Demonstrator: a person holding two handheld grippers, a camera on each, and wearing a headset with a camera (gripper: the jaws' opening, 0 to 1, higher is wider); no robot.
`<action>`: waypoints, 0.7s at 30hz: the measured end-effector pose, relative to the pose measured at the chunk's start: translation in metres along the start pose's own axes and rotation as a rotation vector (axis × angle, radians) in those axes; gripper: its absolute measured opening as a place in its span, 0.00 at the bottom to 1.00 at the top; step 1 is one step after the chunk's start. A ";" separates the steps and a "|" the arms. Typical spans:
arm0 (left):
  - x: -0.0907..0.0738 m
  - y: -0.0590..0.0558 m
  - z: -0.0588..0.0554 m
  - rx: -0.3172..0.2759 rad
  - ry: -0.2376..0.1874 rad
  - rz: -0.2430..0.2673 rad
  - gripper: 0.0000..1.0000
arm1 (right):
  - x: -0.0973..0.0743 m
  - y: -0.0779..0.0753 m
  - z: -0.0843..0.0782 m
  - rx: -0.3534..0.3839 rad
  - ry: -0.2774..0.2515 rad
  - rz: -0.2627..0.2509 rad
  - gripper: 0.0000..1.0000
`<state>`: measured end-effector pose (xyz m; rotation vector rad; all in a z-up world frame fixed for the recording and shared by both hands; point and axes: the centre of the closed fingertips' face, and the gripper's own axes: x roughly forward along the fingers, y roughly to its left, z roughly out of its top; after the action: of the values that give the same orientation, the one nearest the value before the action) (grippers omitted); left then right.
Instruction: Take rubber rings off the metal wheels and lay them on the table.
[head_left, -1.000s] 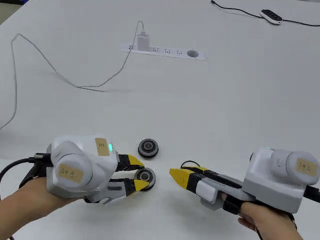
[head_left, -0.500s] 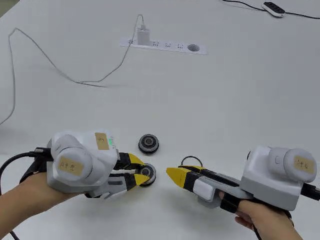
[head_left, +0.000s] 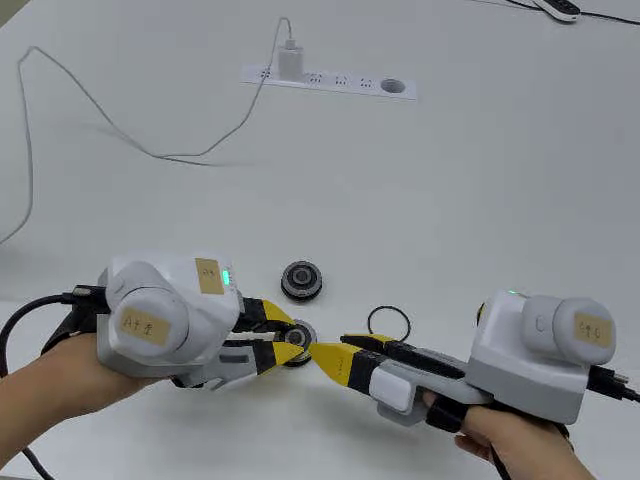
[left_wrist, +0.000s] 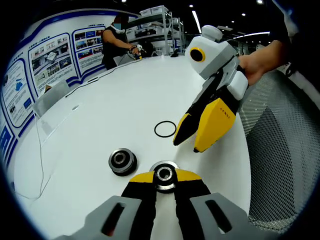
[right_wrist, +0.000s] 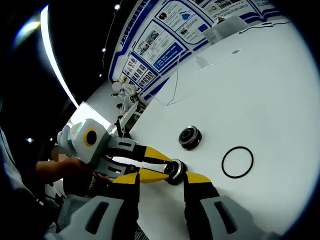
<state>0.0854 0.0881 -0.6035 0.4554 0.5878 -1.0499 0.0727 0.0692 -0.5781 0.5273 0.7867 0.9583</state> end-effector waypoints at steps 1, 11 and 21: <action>0.000 0.000 0.000 0.003 0.001 -0.002 0.13 | 0.001 0.001 -0.001 0.010 0.003 0.003 0.38; 0.000 -0.001 0.000 -0.004 -0.008 -0.011 0.13 | 0.017 0.004 0.002 0.133 -0.015 0.009 0.57; 0.001 -0.001 0.000 0.009 -0.011 -0.016 0.13 | 0.024 0.001 -0.002 0.185 0.001 0.006 0.57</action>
<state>0.0846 0.0870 -0.6038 0.4531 0.5777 -1.0703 0.0785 0.0905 -0.5872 0.6896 0.8803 0.8964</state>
